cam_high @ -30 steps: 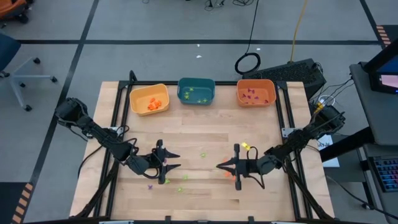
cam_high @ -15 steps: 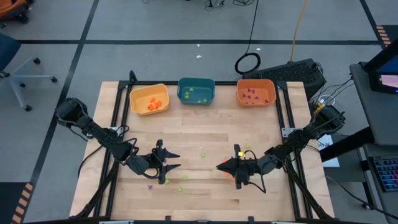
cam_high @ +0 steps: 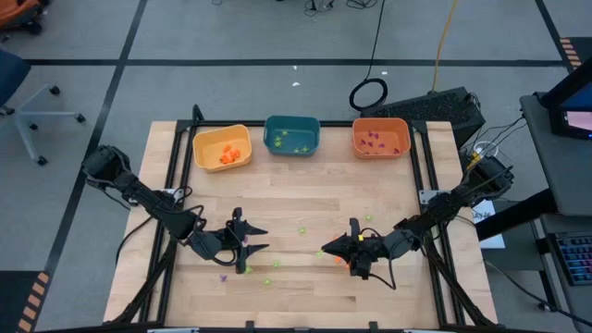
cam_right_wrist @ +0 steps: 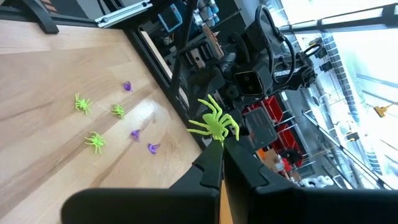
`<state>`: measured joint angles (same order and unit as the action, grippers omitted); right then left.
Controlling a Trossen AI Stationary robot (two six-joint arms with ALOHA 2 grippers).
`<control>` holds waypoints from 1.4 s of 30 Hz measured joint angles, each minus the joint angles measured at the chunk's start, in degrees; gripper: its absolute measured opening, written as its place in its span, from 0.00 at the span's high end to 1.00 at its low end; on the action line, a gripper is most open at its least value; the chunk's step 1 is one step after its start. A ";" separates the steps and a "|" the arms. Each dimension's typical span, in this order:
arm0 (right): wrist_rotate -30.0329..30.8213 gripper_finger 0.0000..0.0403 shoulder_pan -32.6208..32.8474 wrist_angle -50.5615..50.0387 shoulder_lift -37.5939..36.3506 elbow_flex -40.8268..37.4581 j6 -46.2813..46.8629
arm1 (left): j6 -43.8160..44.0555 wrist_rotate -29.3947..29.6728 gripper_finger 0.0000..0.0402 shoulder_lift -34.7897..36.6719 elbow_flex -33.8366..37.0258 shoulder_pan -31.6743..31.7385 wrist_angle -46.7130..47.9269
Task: Sort Halloween decoration
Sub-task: Put the green spider toy into the blue bin
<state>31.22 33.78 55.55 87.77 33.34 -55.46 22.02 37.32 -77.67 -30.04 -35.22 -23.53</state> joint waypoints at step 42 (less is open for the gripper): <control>2.50 1.00 -0.09 -0.42 -0.03 0.01 65.25 | 0.00 0.18 0.56 0.00 0.00 0.02 -0.04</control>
<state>33.72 33.69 55.13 87.74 33.35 9.79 22.02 37.50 -77.67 -30.04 -35.20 -23.57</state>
